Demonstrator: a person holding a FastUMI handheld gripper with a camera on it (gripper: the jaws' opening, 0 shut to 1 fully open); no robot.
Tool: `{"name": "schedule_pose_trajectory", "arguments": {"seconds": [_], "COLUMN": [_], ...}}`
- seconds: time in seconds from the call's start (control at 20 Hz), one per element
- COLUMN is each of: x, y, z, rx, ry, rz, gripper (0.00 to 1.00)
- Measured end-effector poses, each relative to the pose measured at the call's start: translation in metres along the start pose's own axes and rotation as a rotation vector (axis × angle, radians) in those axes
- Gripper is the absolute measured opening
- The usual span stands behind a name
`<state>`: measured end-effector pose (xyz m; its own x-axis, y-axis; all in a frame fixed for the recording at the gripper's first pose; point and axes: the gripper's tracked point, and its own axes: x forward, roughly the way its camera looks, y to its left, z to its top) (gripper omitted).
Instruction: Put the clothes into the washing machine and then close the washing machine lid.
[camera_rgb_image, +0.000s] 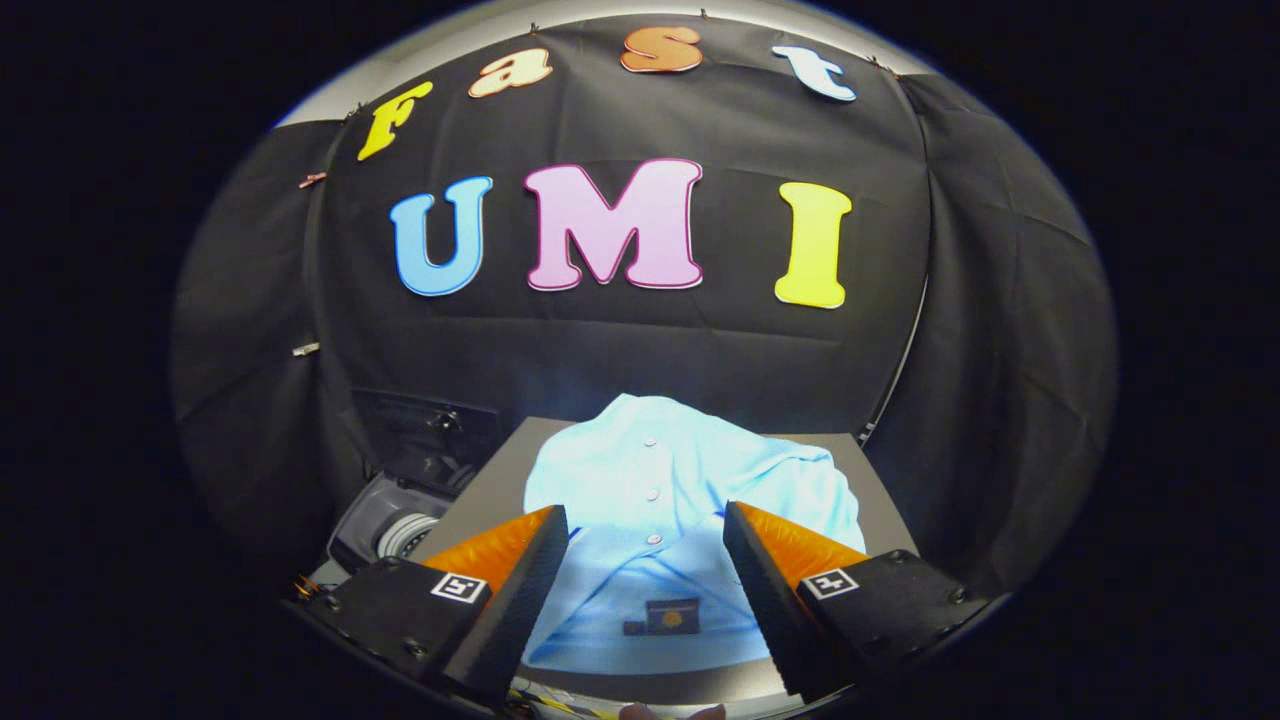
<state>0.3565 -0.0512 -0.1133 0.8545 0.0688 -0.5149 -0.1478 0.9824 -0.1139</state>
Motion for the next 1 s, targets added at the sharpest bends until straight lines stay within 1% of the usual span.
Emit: {"name": "schedule_pose_trajectory", "arguments": {"seconds": [0.1,0.2,0.25,0.3,0.4,0.45,0.55,0.6,0.7,0.75,0.85,0.95,1.0], "x": [0.019,0.037,0.046,0.058,0.079,0.087,0.095,0.096,0.095,0.091,0.088,0.083,0.082], "y": [-0.009,0.005,0.010,0.010,-0.002,-0.004,-0.006,-0.005,-0.008,-0.012,-0.014,-0.011,-0.011], "z": [0.010,0.008,0.002,-0.002,-0.013,-0.018,-0.027,-0.026,-0.029,-0.032,-0.034,-0.027,-0.023], "rx": [0.010,0.031,0.027,0.014,-0.030,-0.041,-0.038,-0.002,0.046,0.057,0.100,0.167,0.185], "ry": [0.018,0.067,0.095,0.118,0.151,0.159,0.182,0.166,0.180,0.182,0.189,0.176,0.163], "rz": [-0.032,0.003,0.007,-0.014,-0.095,-0.114,-0.125,-0.121,-0.115,-0.121,-0.104,-0.098,-0.098], "gripper": [0.98,0.99,0.99,0.99,1.00,0.99,0.99,0.99,0.90,0.70,0.29,0.18,0.17]}}
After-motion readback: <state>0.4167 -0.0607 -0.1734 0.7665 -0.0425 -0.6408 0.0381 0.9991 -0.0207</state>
